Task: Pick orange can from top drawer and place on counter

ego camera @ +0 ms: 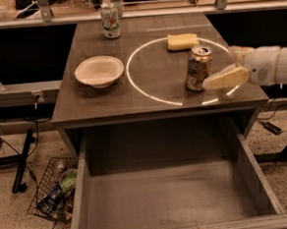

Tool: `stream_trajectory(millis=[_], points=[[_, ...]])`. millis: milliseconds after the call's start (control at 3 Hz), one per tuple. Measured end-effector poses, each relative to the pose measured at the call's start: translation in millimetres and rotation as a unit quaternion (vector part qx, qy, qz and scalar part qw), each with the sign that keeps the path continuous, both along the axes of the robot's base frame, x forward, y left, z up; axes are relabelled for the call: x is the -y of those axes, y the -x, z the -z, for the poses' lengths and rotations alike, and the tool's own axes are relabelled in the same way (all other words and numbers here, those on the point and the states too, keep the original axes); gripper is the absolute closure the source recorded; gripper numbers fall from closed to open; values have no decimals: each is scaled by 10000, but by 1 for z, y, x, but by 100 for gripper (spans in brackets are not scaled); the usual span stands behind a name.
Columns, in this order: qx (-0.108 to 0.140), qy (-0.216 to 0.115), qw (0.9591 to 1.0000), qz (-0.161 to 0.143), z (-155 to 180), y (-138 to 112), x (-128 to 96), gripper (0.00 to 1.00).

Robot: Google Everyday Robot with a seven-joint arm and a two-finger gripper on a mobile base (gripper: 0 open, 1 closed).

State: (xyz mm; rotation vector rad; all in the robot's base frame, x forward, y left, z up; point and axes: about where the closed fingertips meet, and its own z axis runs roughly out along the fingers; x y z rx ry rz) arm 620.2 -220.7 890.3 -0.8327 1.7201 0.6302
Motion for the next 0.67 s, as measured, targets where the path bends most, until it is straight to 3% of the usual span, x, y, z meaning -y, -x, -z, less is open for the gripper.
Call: stream_trajectory(millis=[333, 667], points=[[241, -87, 9995, 199, -45, 23, 36, 0], [268, -95, 9994, 217, -49, 24, 39, 0]])
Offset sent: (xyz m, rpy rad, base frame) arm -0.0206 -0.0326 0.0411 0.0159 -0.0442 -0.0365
